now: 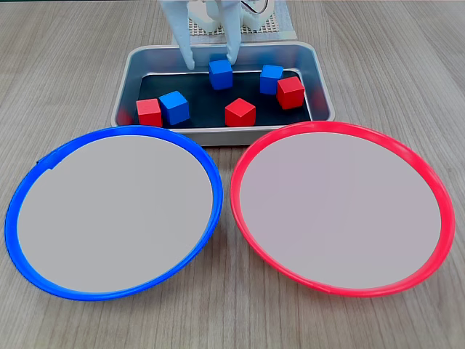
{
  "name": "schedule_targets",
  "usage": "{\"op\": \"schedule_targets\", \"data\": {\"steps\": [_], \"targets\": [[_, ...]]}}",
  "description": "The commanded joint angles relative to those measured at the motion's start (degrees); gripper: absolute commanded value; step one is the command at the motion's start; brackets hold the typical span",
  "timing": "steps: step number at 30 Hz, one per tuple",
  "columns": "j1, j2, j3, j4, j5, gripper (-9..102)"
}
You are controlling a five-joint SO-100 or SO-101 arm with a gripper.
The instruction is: Move six blocks tray to matching dishes
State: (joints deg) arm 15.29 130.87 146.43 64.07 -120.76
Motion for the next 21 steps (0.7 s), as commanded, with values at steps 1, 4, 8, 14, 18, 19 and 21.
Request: {"op": "schedule_targets", "data": {"steps": [1, 4, 8, 14, 18, 19, 21], "targets": [[-1.0, -0.9, 2.9, -5.3, 1.1, 21], [-2.4, -0.9, 4.9, -6.8, 3.1, 20], [-4.5, 0.6, 6.0, -7.6, 5.5, 0], [-8.6, 2.5, 0.1, -11.2, 16.3, 0], [-10.0, -3.3, -11.3, -19.9, 30.4, 0], [-9.8, -6.2, -14.8, -21.5, 33.0, 0], [-9.1, -13.4, -22.2, -24.2, 37.9, 0]]}}
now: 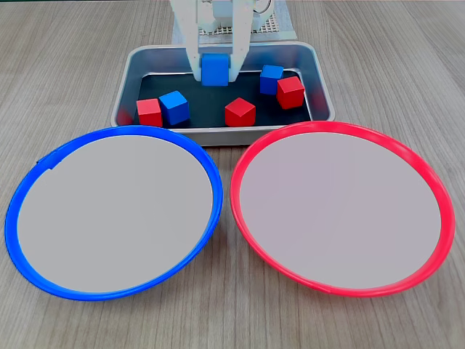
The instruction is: Move six blocks tray to matching dishes
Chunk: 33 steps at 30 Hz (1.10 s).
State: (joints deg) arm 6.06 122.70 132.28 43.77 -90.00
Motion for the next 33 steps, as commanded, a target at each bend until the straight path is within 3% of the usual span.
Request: {"op": "schedule_targets", "data": {"steps": [1, 5, 8, 14, 16, 19, 21, 23, 28, 30, 33], "targets": [[0.5, -8.9, -11.7, -5.0, 8.9, 0], [2.9, -23.0, -23.6, -7.4, 10.6, 0], [5.3, -31.4, -28.8, -9.8, 10.0, 9], [9.6, -38.4, -31.0, -11.7, 6.7, 24], [10.0, -38.0, -30.0, -11.3, 6.7, 23], [9.4, -32.9, -28.8, -5.1, 11.9, 2], [8.9, -22.3, -26.3, 7.9, 20.4, 0], [8.7, -16.9, -23.6, 13.5, 24.3, 0], [10.1, -8.8, -15.4, 24.7, 27.6, 15], [10.5, -8.3, -12.1, 25.5, 27.6, 22], [10.5, -9.5, -10.2, 25.5, 28.7, 25]]}}
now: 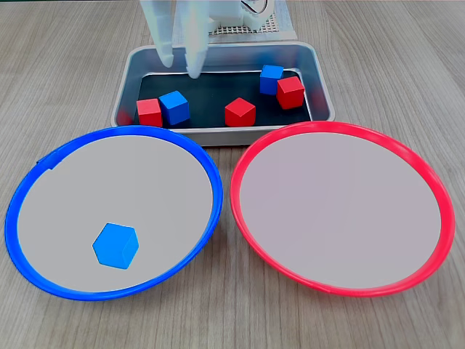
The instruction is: Move six blocks tray to matching dishes
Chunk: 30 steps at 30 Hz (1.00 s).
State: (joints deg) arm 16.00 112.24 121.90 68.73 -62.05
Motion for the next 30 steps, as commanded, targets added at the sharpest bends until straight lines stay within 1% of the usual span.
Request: {"op": "schedule_targets", "data": {"steps": [1, 4, 9, 12, 19, 20, 21, 22, 25, 27, 30], "targets": [[0.5, 0.2, 0.6, 0.3, 0.9, 25], [1.1, -1.7, 1.2, -1.4, -0.1, 25], [4.7, -6.2, 0.7, -3.5, -4.5, 25], [6.1, -9.4, -1.3, -4.7, -4.0, 24], [5.7, -14.2, -3.8, -9.8, -0.8, 20], [5.6, -14.5, -3.8, -10.4, -1.3, 18], [5.5, -14.7, -3.5, -11.2, -1.6, 12], [5.4, -14.8, -3.2, -12.0, -2.1, 1], [4.5, -13.6, -3.6, -10.3, -2.5, 0], [1.1, -11.8, -7.6, -5.2, 1.2, 0], [-3.9, -11.7, -17.7, -2.0, 12.8, 0]]}}
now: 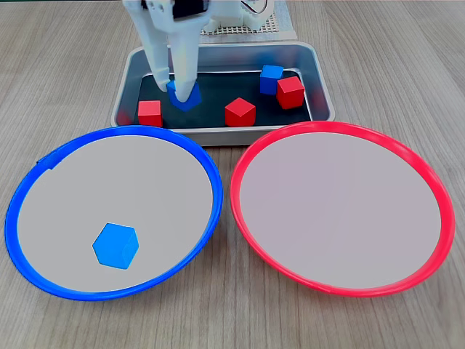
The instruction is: Move six blocks tray to matching dishes
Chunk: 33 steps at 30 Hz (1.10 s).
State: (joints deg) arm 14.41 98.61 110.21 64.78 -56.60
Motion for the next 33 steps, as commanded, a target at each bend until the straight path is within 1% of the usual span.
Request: {"op": "schedule_targets", "data": {"steps": [1, 3, 4, 5, 9, 11, 12, 14, 16, 17, 18, 19, 20, 22, 25, 28, 31, 33], "targets": [[-3.5, 0.4, -11.7, 0.8, 13.8, 0], [-4.0, -4.4, -21.5, -4.0, 22.6, 0], [-3.6, -6.8, -24.3, -6.4, 24.3, 0], [-2.3, -11.7, -28.2, -12.0, 26.0, 0], [1.1, -19.4, -30.3, -19.2, 22.5, 1], [3.0, -22.2, -29.6, -22.1, 19.8, 7], [3.7, -23.1, -29.3, -22.8, 18.6, 12], [4.8, -24.1, -28.0, -23.8, 16.9, 18], [5.4, -24.0, -26.0, -24.3, 15.5, 26], [5.4, -23.5, -25.0, -24.3, 15.2, 25], [5.4, -22.8, -24.3, -24.1, 15.2, 21], [5.2, -21.8, -23.7, -23.2, 15.2, 7], [5.0, -20.4, -23.1, -21.4, 15.4, 0], [4.7, -15.4, -20.7, -14.4, 18.4, 0], [4.2, -6.8, -13.0, -9.3, 25.8, 0], [4.0, 0.1, -6.2, -2.5, 29.7, 0], [4.0, 2.2, -3.8, 3.7, 32.9, 0], [4.7, 1.8, -3.0, 5.4, 34.6, 3]]}}
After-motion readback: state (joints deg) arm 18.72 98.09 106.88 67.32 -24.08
